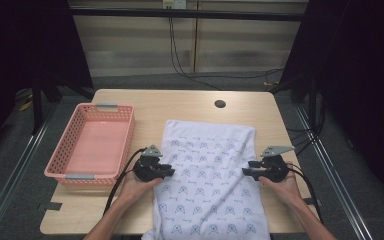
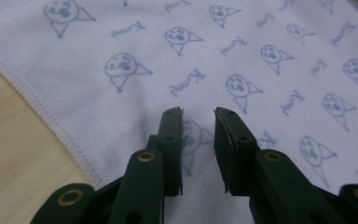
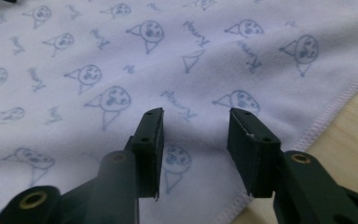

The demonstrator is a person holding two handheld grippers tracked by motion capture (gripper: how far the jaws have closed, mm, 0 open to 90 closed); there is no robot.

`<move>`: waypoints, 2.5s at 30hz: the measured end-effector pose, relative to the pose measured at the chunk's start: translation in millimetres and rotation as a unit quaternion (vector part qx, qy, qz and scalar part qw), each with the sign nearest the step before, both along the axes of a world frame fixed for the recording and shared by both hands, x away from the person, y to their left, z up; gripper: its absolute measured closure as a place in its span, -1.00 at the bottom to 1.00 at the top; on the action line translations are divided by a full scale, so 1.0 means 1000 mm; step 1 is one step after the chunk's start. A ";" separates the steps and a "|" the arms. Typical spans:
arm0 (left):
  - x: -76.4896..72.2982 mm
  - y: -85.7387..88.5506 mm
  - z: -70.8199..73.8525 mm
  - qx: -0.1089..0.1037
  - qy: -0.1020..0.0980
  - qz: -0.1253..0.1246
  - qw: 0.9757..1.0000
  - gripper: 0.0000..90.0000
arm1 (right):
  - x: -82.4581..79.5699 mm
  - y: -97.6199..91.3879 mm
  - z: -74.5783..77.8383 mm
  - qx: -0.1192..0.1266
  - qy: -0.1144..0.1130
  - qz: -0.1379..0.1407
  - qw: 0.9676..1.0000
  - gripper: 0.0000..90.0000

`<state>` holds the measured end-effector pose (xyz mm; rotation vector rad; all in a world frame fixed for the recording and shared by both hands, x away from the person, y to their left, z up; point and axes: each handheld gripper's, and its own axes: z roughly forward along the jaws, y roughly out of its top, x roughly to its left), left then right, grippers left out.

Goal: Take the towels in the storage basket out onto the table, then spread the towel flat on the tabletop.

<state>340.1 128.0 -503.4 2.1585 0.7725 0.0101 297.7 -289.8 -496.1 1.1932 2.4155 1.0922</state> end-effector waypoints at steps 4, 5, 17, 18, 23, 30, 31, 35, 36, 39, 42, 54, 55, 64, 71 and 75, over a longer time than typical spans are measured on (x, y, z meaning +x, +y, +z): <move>-0.007 0.003 -0.001 0.001 -0.009 0.003 1.000 0.69 | -0.001 0.004 -0.005 -0.019 0.001 0.001 1.000 0.38; -0.009 0.004 -0.001 0.003 -0.010 -0.001 1.000 0.70 | -0.003 0.003 -0.004 -0.019 0.002 0.003 1.000 0.46; -0.049 0.009 0.002 0.000 0.020 -0.031 0.999 0.76 | -0.048 -0.019 -0.002 -0.008 0.024 0.001 1.000 0.84; -0.049 0.009 0.002 0.000 0.020 -0.031 0.999 0.78 | -0.052 -0.018 -0.001 -0.009 0.027 0.002 1.000 0.84; -0.079 0.017 0.007 0.017 0.044 -0.048 0.998 0.87 | -0.074 -0.014 0.002 -0.015 0.040 0.020 0.999 0.82; -0.096 0.018 0.010 0.016 0.054 -0.068 0.996 0.63 | -0.095 -0.011 0.005 -0.011 0.064 0.044 0.997 0.62; -0.093 0.017 0.010 0.014 0.048 -0.054 0.997 0.52 | -0.094 -0.011 0.006 -0.011 0.059 0.038 0.997 0.52; -0.078 0.016 0.015 0.004 0.022 -0.036 0.999 0.44 | -0.084 -0.014 0.012 0.000 0.025 0.014 1.000 0.36; -0.064 0.015 0.019 -0.014 0.011 -0.017 1.000 0.44 | -0.072 -0.017 0.016 -0.001 0.000 -0.012 1.000 0.31; -0.040 0.010 0.016 -0.015 -0.004 0.005 1.000 0.43 | -0.046 -0.023 0.018 0.000 -0.021 -0.042 0.999 0.25; -0.026 0.006 0.011 -0.015 -0.001 0.017 1.000 0.43 | -0.016 -0.024 0.015 -0.014 -0.026 -0.057 0.998 0.25; 0.020 0.012 0.003 -0.005 -0.013 0.081 0.997 0.22 | 0.047 -0.012 -0.008 -0.040 -0.013 -0.079 0.996 0.32; 0.022 0.012 0.003 -0.009 -0.014 0.087 0.996 0.18 | 0.047 -0.012 -0.008 -0.037 -0.015 -0.072 0.997 0.44; 0.038 0.012 0.000 0.012 -0.025 0.112 0.993 0.01 | 0.044 -0.011 -0.008 -0.019 -0.005 -0.060 0.998 0.86; 0.049 0.011 -0.003 0.016 -0.030 0.132 0.991 -0.07 | 0.044 -0.012 -0.008 -0.018 -0.008 -0.060 0.998 0.86; 0.051 0.003 -0.006 0.025 -0.059 0.116 0.991 -0.11 | 0.043 -0.012 -0.008 -0.017 -0.007 -0.062 0.998 0.86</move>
